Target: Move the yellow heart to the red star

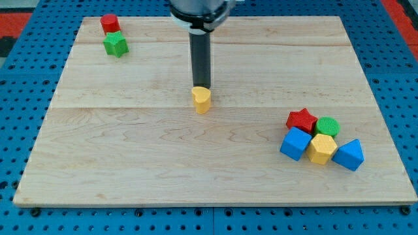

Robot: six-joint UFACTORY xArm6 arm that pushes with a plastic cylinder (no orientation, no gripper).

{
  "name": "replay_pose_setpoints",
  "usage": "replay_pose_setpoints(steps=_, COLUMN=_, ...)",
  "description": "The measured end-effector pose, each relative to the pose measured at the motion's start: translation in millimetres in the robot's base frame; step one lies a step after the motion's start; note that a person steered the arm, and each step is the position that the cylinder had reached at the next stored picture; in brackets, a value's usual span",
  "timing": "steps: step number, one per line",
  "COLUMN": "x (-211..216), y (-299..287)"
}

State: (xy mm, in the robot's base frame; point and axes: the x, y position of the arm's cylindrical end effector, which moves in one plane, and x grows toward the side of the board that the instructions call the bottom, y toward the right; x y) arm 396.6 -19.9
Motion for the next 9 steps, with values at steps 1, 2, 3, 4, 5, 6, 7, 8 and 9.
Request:
replay_pose_setpoints(steps=1, x=-14, y=-43)
replay_pose_setpoints(steps=2, x=28, y=-14)
replay_pose_setpoints(steps=3, x=59, y=21)
replay_pose_setpoints(steps=4, x=89, y=89)
replay_pose_setpoints(steps=5, x=99, y=117)
replay_pose_setpoints(steps=6, x=104, y=110)
replay_pose_setpoints(steps=7, x=115, y=46)
replay_pose_setpoints(steps=8, x=154, y=69)
replay_pose_setpoints(steps=9, x=138, y=110)
